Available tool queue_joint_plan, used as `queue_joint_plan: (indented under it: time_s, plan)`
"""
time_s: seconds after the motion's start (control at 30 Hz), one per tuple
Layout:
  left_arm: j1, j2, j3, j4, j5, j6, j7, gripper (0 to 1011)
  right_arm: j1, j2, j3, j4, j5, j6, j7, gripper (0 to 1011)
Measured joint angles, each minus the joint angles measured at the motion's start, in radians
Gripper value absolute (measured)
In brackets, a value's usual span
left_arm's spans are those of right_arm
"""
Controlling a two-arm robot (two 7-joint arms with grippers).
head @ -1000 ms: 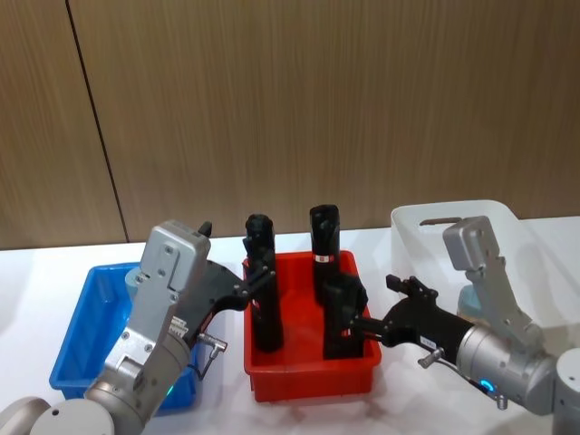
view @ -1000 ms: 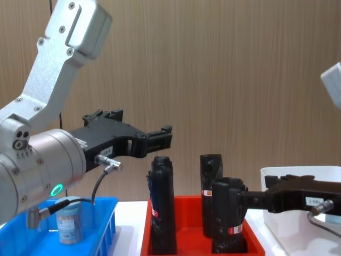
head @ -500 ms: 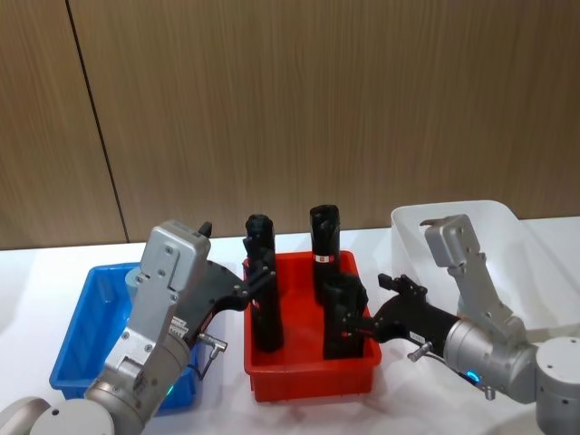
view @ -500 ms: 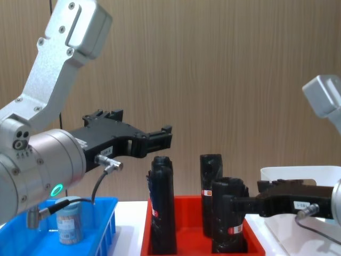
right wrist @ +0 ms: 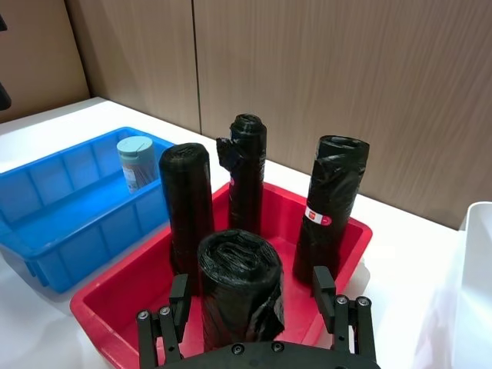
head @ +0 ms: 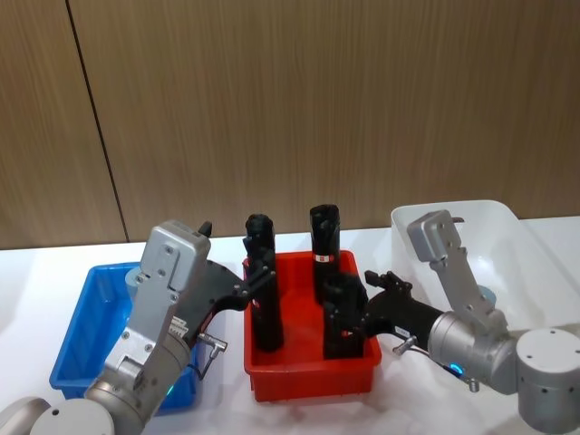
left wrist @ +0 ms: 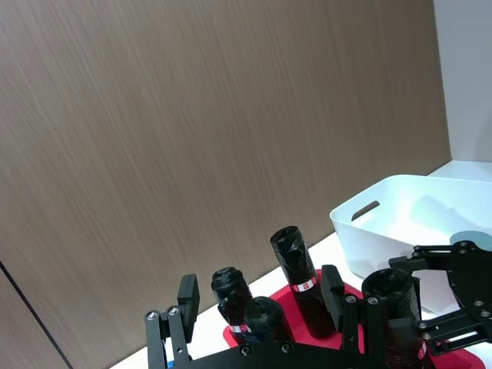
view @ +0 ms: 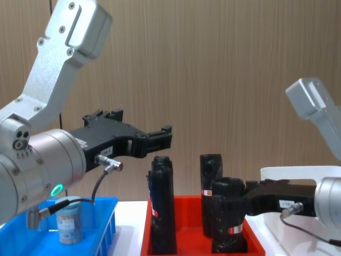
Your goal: Pick the cotton swabs from the blue box and place them into the white box.
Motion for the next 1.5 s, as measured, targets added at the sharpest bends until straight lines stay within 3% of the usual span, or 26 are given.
queue_joint_plan:
  time_s: [0.33, 0.77, 0.87, 1.2, 1.5]
  plan:
    - [0.000, 0.000, 0.000, 0.000, 0.000, 0.000, 0.000, 1004, 0.029, -0.019, -0.010, 0.042, 0.000, 0.001, 0.003, 996]
    - [0.000, 0.000, 0.000, 0.000, 0.000, 0.000, 0.000, 1004, 0.053, -0.037, -0.018, 0.079, 0.017, 0.008, 0.002, 680]
    - [0.000, 0.000, 0.000, 0.000, 0.000, 0.000, 0.000, 1004, 0.054, -0.037, -0.019, 0.079, 0.022, 0.011, 0.007, 566]
    - [0.000, 0.000, 0.000, 0.000, 0.000, 0.000, 0.000, 1004, 0.048, -0.031, -0.016, 0.047, 0.042, 0.021, 0.011, 458]
    - [0.000, 0.000, 0.000, 0.000, 0.000, 0.000, 0.000, 1004, 0.031, -0.011, -0.001, -0.026, 0.072, 0.033, 0.007, 402]
